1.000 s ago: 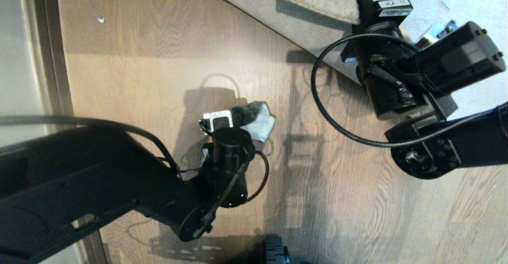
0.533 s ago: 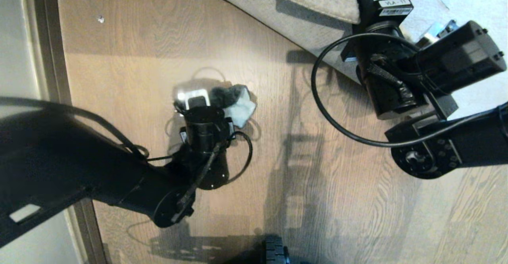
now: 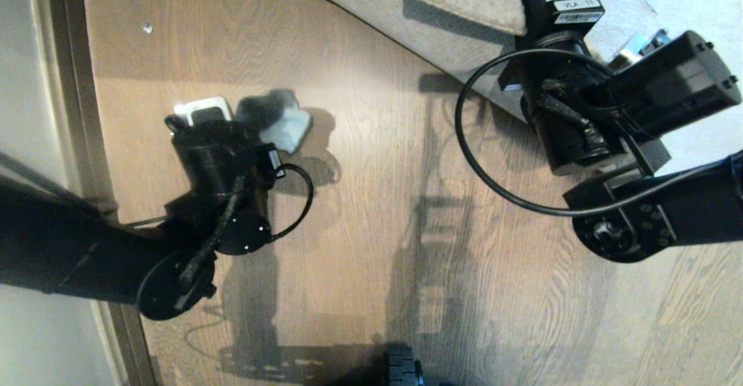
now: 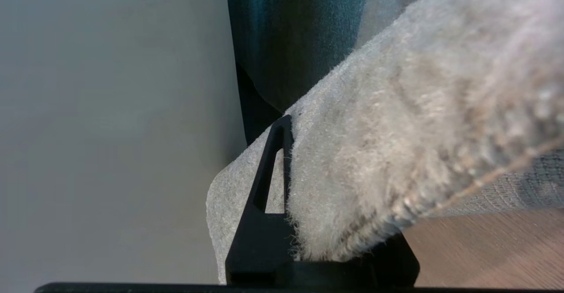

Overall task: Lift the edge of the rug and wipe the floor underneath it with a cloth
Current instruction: Wipe the floor under the carpet with a rag

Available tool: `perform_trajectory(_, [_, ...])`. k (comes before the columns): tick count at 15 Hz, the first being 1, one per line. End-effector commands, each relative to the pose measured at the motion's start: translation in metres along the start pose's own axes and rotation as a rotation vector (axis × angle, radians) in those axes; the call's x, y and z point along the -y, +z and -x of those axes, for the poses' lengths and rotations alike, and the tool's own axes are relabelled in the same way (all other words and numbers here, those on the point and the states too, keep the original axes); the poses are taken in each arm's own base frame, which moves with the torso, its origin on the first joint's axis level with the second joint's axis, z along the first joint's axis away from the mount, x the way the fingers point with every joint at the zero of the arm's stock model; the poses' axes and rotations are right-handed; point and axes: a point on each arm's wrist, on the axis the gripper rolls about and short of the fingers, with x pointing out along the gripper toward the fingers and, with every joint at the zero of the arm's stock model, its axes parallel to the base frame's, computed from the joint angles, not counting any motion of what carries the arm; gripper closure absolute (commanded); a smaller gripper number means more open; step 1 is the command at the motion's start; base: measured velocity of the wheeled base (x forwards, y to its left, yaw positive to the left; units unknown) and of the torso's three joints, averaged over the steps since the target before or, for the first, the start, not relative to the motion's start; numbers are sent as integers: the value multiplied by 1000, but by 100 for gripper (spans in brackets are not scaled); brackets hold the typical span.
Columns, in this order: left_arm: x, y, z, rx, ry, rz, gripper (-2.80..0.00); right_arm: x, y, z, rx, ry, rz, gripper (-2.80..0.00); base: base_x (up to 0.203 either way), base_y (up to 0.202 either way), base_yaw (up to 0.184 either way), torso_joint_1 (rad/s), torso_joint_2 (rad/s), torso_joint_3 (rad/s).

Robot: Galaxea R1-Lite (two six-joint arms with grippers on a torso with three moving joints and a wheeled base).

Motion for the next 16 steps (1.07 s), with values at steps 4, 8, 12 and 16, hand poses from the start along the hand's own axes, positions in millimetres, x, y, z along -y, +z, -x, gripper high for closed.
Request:
perform_trajectory(4, [12, 10, 62, -11, -150, 8, 0, -8, -2, 2, 8, 42, -32, 0, 0, 0, 0, 0, 0, 0])
perform_trajectory(8, [42, -11, 113, -65, -331, -40, 0, -11, -1, 2, 10, 45, -32, 0, 0, 0, 0, 0, 0, 0])
perform_trajectory(12, [78, -35, 134, -90, -422, -69, 0, -16, 1, 2, 16, 54, -34, 0, 0, 0, 0, 0, 0, 0])
perform_trajectory(16, [121, -50, 132, -77, -433, -38, 0, -23, 4, 1, 22, 70, -40, 0, 0, 0, 0, 0, 0, 0])
